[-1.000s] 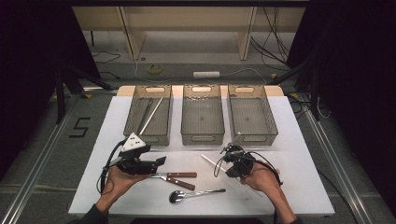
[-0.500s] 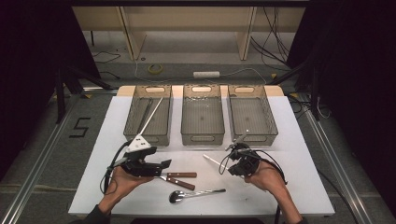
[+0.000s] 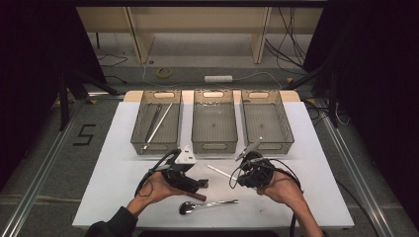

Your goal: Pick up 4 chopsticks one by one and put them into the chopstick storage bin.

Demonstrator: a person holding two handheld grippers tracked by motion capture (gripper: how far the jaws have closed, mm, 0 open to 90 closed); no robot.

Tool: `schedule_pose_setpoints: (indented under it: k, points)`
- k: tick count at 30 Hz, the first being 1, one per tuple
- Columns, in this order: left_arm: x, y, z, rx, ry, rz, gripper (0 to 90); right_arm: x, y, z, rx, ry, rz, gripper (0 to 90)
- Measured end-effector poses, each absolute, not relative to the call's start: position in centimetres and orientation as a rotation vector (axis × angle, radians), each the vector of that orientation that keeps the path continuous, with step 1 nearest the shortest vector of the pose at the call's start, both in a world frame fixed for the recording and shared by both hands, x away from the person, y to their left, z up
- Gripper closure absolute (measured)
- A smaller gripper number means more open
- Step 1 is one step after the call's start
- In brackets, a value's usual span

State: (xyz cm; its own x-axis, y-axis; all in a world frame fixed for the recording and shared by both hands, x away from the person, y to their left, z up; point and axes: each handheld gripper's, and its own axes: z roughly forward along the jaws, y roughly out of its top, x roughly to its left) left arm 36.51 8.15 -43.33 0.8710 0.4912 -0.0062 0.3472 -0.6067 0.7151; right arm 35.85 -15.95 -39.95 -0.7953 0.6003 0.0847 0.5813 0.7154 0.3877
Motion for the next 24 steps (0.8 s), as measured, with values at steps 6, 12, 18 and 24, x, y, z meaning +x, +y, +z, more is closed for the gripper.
schedule_pose_setpoints:
  k: [6,12,18,24]
  points:
    - [36.2,6.8,-43.9,2.353,0.503,0.236,21.1,35.0,-14.8,-39.5,0.901,2.899,0.648,86.0]
    - [35.8,6.1,-44.1,2.388,0.447,0.237,20.3,34.4,-14.1,-39.2,0.844,2.925,0.665,86.0]
    - [35.4,5.7,-44.2,2.427,0.397,0.222,23.8,34.1,-13.5,-39.3,0.796,2.95,0.674,85.9]
    - [35.0,5.4,-44.4,2.451,0.338,0.215,33.9,33.9,-13.3,-39.3,0.771,2.97,0.683,85.9]
